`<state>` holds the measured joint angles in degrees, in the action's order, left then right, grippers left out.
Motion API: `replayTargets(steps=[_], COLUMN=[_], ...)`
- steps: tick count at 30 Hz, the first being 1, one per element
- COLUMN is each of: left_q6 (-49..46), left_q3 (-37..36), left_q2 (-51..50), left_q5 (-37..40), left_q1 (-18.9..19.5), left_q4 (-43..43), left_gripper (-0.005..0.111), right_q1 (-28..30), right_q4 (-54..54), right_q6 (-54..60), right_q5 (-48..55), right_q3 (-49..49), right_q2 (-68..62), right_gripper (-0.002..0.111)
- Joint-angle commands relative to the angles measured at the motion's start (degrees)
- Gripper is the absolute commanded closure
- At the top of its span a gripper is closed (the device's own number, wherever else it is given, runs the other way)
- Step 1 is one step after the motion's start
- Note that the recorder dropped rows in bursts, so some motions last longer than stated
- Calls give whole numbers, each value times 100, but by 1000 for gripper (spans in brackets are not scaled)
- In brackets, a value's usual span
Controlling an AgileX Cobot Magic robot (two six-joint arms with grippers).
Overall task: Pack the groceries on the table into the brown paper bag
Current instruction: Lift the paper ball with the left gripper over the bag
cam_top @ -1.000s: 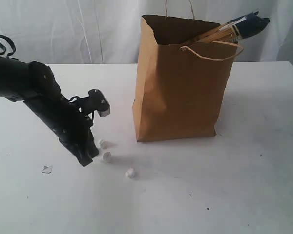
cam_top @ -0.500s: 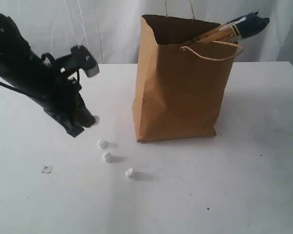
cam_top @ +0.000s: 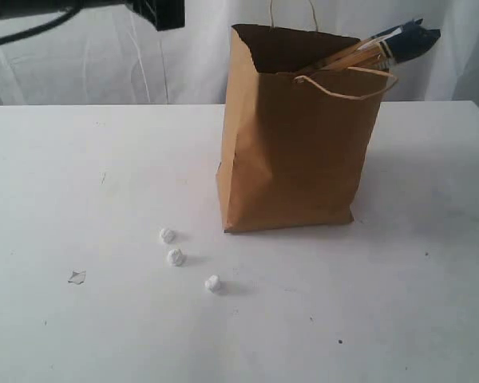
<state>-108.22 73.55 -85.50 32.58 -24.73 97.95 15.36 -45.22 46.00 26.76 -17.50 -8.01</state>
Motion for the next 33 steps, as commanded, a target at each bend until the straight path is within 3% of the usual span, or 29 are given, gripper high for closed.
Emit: replayTargets(steps=[1,3,14,21,29,33], left_q6=[-816,-1096,-1087,-1248,-1275,-1275], left_q3=[8,8,719,1035,1127,1127], left_q2=[-393,-556,-1349,-1720,-1960,-2062], left_q5=[726,1012,770,1498,177,150], left_q1=[11,11,0,-29,-293,-304], left_q4=[200,200,200,200,200,200], left_gripper=[107,107,107,107,106,90], right_q1=[1,1,1,1,1,1], right_q4=[-28,-28,-28,-28,-28,-28], right_q6=[27,27,27,27,27,27], right_q5=[7,7,7,7,7,7], right_q3=[33,33,33,33,33,33], right_q2=[34,34,34,34,34,34], right_gripper=[108,108,108,108,108,108])
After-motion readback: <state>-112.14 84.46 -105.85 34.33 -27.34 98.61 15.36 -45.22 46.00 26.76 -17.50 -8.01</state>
